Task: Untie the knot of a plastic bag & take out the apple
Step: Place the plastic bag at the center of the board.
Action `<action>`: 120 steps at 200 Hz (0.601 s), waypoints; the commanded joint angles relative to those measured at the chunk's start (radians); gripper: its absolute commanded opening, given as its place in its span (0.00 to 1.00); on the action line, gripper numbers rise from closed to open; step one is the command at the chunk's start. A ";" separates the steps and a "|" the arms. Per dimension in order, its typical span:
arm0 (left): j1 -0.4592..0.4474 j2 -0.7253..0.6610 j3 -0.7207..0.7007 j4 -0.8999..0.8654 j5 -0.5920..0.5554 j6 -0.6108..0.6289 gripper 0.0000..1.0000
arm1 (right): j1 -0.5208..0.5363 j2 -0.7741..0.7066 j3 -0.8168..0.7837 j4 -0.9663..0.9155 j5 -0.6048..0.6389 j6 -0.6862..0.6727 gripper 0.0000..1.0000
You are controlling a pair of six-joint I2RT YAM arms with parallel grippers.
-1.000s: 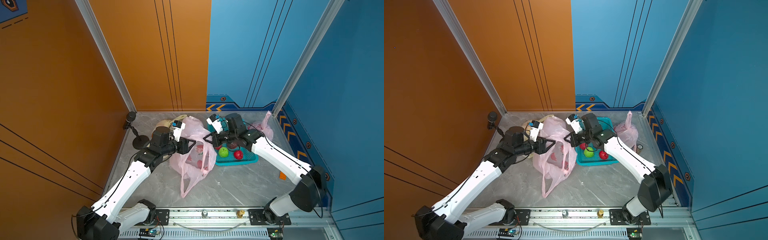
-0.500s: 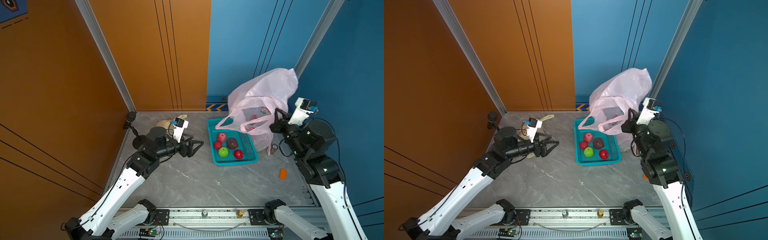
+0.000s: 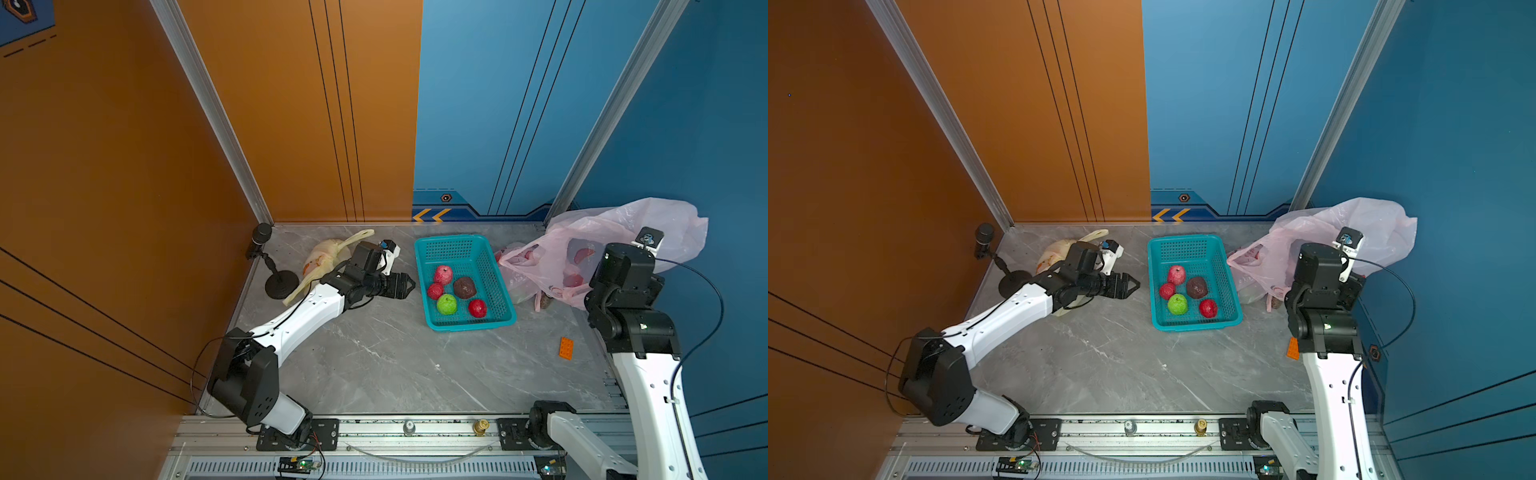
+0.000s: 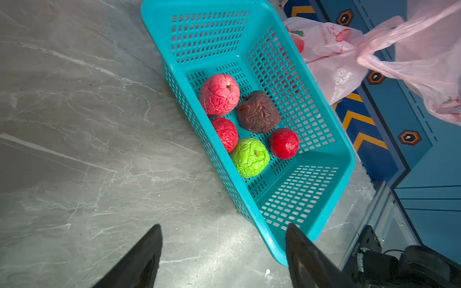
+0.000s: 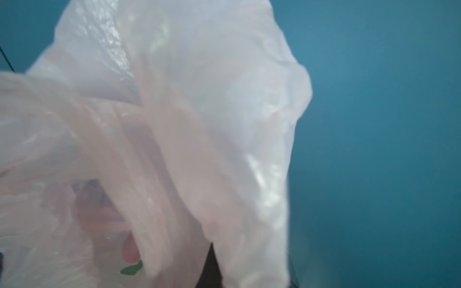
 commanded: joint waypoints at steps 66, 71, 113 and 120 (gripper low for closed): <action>-0.041 0.247 0.173 0.040 -0.108 0.021 0.79 | -0.313 0.008 -0.123 -0.192 -0.377 0.133 0.09; -0.045 0.260 0.182 0.031 -0.122 0.027 0.79 | -0.324 -0.010 -0.125 -0.189 -0.381 0.134 0.12; -0.075 0.360 0.234 0.017 -0.192 0.029 0.78 | -0.397 -0.144 -0.087 -0.158 -0.471 0.163 0.60; -0.081 0.370 0.241 0.019 -0.194 0.031 0.78 | -0.401 -0.181 -0.083 -0.136 -0.491 0.176 0.67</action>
